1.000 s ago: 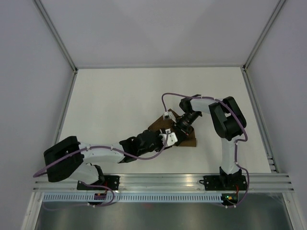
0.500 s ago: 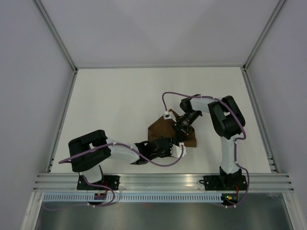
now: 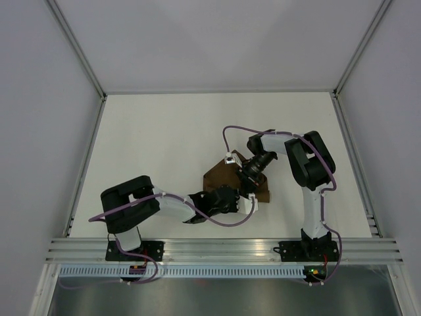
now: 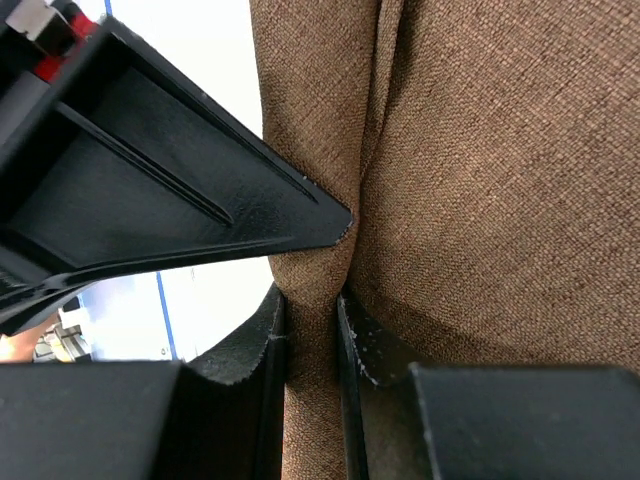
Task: Fold the napkin, place the utensils inside, and roll it up
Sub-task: Roll the napkin at the center of the board.
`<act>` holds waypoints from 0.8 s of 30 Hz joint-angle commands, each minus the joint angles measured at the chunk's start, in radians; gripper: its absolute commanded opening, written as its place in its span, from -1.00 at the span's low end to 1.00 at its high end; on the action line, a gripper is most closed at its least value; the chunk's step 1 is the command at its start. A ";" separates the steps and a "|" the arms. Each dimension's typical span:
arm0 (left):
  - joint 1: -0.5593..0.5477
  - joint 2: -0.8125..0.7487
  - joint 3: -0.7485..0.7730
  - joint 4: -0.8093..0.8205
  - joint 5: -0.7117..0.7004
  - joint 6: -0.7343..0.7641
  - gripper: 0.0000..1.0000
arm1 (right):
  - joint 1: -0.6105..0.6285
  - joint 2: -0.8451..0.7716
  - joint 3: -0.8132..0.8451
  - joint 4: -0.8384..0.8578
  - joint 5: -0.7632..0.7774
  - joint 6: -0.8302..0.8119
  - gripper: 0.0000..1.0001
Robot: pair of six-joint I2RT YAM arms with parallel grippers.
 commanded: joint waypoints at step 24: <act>0.248 0.066 0.235 -0.457 0.682 -0.283 -0.95 | -0.223 -0.389 -0.147 0.584 0.130 0.511 0.22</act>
